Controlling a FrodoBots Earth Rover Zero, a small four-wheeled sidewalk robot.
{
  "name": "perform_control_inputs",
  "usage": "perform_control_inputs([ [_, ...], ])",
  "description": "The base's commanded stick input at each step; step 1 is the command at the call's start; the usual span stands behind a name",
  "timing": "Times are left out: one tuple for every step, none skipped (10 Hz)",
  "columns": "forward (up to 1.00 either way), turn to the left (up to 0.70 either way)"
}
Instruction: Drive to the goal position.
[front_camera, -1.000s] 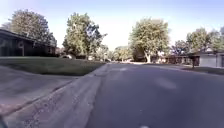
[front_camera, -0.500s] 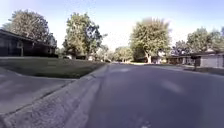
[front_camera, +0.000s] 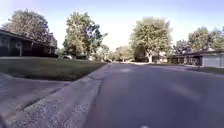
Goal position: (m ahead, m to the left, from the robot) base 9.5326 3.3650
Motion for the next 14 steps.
perform_control_inputs([
  [1.00,0.00],
  [1.00,0.00],
  [1.00,0.00],
  [1.00,0.00],
  [1.00,0.00],
  [1.00,0.00],
  [1.00,0.00],
  [1.00,0.00],
  [1.00,0.00],
  [1.00,0.00],
  [1.00,0.00],
  [1.00,0.00],
  [1.00,0.00],
  [1.00,0.00],
])
